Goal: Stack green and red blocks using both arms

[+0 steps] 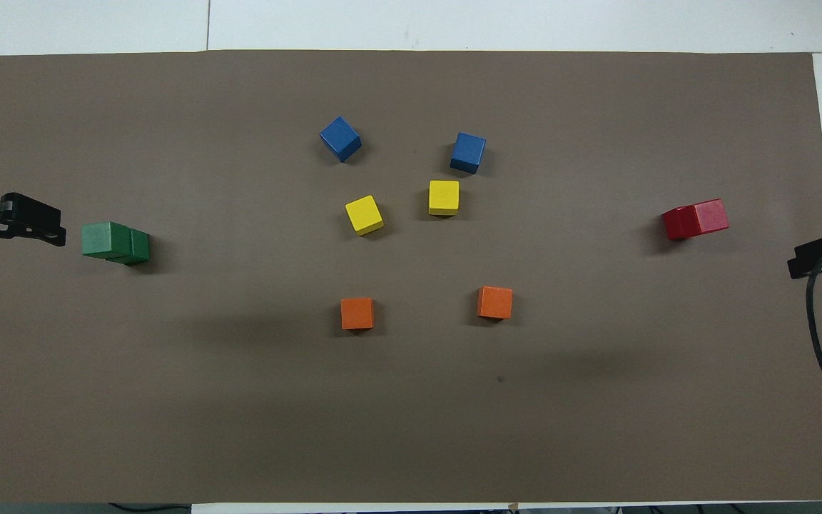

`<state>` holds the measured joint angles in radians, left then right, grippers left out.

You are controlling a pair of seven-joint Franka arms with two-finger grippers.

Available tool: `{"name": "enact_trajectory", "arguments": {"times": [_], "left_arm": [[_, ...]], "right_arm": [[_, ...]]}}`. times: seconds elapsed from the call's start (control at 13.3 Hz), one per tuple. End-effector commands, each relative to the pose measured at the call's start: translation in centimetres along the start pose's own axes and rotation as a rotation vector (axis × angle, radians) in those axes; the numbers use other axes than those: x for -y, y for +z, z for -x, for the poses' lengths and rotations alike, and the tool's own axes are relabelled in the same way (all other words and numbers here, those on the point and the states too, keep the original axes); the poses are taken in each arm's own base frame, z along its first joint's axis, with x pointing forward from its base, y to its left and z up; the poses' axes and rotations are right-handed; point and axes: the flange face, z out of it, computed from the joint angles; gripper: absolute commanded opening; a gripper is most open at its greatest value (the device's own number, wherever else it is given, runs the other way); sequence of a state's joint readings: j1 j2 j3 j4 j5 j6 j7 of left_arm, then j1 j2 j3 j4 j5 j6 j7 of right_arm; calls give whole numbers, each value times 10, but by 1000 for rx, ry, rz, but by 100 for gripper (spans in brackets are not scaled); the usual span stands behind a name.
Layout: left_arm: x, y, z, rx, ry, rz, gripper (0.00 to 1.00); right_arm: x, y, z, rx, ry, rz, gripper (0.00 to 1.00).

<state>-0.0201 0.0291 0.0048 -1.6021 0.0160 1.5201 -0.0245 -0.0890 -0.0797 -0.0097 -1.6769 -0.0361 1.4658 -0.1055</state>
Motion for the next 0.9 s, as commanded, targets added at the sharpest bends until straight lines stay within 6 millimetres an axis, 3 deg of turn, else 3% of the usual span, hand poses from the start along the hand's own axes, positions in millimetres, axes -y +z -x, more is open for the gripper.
{"name": "enact_trajectory", "arguments": {"times": [0.0, 0.45, 0.83], "left_arm": [[2, -1, 2, 8, -5, -5, 100], [2, -1, 2, 8, -5, -5, 100], [2, -1, 2, 8, -5, -5, 100]], "right_arm": [[2, 1, 5, -23, 52, -21, 100], [4, -17, 8, -78, 47, -14, 100], [4, -17, 8, -75, 47, -15, 100]]}}
